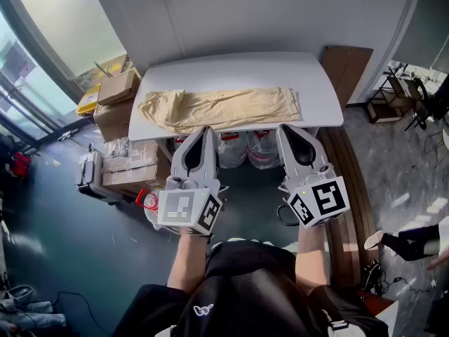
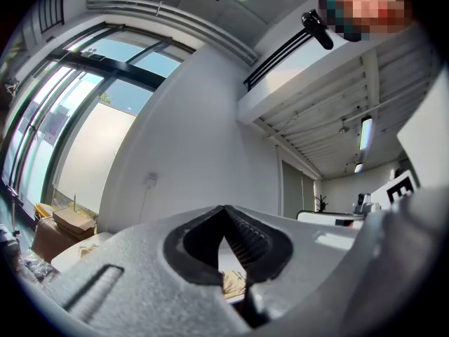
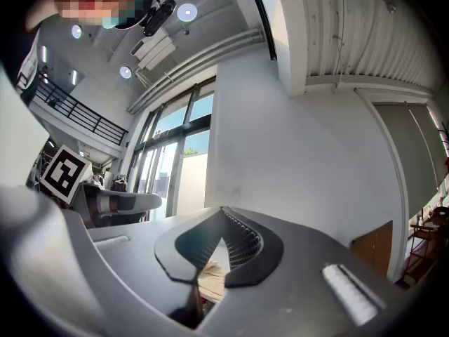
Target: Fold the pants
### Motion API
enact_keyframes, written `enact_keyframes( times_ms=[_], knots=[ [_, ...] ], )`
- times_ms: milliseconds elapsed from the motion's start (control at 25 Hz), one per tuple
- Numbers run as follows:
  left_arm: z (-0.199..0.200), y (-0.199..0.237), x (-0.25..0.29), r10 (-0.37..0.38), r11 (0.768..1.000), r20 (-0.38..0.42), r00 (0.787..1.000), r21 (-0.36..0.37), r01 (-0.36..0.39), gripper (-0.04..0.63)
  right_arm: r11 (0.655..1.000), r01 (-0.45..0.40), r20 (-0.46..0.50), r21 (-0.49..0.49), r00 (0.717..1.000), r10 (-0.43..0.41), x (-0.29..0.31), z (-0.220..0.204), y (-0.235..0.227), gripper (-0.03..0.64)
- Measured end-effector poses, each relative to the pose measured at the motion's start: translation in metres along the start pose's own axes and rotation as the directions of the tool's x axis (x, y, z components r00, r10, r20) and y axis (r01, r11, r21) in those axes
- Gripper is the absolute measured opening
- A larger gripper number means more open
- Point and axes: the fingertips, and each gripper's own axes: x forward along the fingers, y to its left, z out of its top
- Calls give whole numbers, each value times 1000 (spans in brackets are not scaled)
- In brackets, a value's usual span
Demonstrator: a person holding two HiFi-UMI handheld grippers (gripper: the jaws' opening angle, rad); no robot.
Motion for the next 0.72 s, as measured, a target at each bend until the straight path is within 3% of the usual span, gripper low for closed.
enact_keyframes(
  times_ms=[160,320,720],
  knots=[
    [-2,-2,1,7,1000,0,1000,-5,-7,3,1000,-1,-5,-16,1000,1,-3,0,-2,5],
    [-10,-7,2,7,1000,-7,1000,-1,-7,3,996,54,6,-77,999,-54,-7,3,-9,6],
    [-28,-15,-1,27,1000,-38,999,2,-27,3,996,81,-106,21,991,-78,-10,-44,-32,6]
  ],
)
